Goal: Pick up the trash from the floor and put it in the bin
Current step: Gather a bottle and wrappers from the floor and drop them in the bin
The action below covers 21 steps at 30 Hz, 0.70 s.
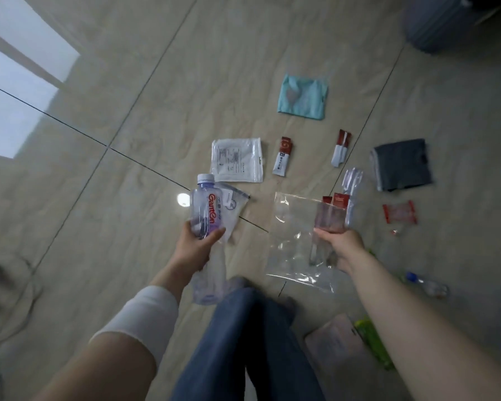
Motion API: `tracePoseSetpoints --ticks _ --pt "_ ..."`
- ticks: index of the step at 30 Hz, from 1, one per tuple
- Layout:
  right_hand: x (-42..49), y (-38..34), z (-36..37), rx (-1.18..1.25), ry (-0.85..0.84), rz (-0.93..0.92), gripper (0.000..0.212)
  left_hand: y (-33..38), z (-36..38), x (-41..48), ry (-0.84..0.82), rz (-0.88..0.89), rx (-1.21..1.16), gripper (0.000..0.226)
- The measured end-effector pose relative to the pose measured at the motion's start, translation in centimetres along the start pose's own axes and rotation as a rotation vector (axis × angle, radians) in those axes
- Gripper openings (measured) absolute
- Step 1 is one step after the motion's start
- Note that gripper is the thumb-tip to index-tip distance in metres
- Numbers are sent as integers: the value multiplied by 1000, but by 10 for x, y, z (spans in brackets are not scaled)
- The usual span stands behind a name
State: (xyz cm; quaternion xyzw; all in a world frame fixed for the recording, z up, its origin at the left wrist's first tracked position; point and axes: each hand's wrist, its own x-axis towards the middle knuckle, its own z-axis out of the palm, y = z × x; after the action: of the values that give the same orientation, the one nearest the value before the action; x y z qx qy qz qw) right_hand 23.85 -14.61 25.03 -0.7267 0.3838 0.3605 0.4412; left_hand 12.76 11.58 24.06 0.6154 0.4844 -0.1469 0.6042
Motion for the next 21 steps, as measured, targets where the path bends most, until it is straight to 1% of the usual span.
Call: tracePoseSetpoints --ticks 2,4,8,10,12,14,17,19,21 --pt "-37 -19 0 55 -12 15 36 30 -20 -24 -31 -14 -56 58" --pt "-64 -39 9 56 -25 2 32 52 -44 -36 -48 -9 -88 57" --pt "-95 -72 53 44 -90 -44 25 85 -102 -31 -65 -5 -135 55" --pt "-108 -89 87 60 -124 -52 17 97 -135 -18 -68 4 -156 58" --pt "-122 -105 127 67 -109 -61 10 110 -174 -4 -82 -7 -168 63" --pt "-134 -118 169 104 -76 -70 15 125 -216 13 -115 -14 -159 64" --pt "-152 -139 237 151 -53 -58 12 149 -283 38 -102 12 -168 60" --pt "-162 -156 280 166 -16 -57 24 166 -324 55 -88 16 -142 61" --pt "-172 -176 315 190 13 -75 17 186 -354 69 -72 24 -127 62"
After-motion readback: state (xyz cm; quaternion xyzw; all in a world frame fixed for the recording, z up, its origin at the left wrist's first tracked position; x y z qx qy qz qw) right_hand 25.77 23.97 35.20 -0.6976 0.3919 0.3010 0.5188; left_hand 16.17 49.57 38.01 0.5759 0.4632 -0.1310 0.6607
